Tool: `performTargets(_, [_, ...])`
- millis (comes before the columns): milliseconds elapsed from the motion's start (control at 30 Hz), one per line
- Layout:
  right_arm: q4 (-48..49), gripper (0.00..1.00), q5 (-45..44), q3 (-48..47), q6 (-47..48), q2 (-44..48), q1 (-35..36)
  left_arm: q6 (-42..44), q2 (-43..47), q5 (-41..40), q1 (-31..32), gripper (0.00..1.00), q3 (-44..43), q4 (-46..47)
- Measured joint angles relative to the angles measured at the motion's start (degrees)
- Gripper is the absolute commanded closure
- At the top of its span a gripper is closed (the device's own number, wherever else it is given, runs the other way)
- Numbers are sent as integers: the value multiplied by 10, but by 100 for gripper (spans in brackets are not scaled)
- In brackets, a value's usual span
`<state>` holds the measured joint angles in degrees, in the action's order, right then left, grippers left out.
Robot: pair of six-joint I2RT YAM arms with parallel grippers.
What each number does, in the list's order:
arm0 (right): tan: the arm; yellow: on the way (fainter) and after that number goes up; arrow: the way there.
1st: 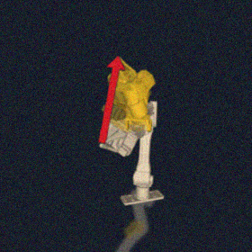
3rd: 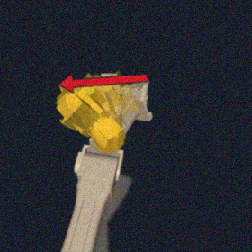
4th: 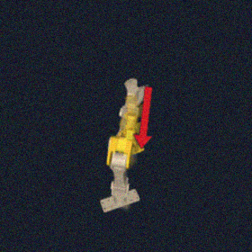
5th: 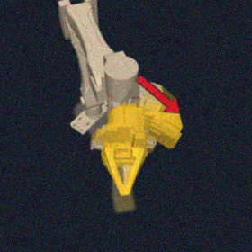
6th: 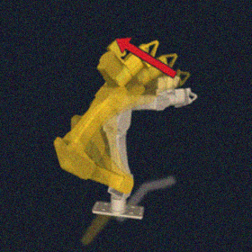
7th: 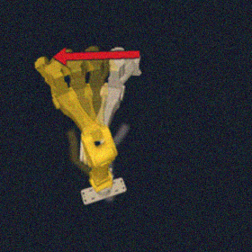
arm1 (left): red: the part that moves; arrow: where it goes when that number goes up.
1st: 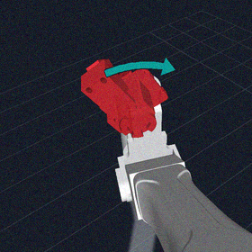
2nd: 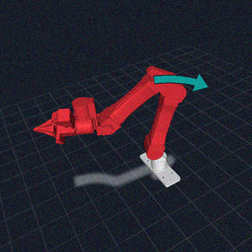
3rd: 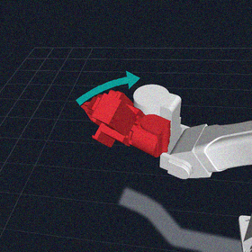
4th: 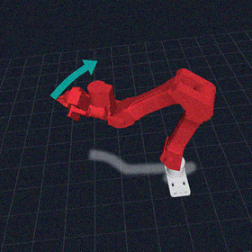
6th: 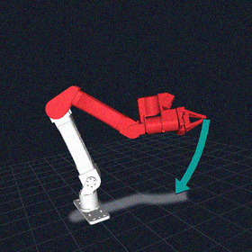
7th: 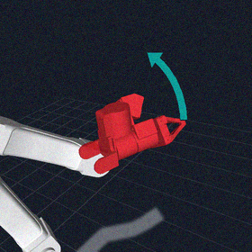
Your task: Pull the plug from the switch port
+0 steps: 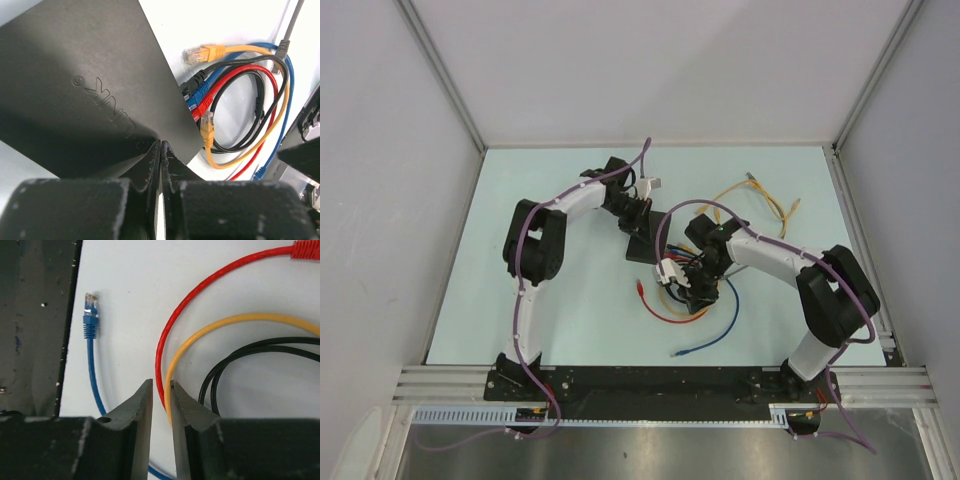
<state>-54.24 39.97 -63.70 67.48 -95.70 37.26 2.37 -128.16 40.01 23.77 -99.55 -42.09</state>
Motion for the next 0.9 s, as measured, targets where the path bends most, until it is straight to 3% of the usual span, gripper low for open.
performTargets(733, [76, 73, -50, 39, -16, -44, 37, -9, -1, 14, 0, 92, 6, 3])
performTargets(900, [101, 90, -62, 47, -45, -43, 44, -10, -2, 17, 0, 92, 6, 4])
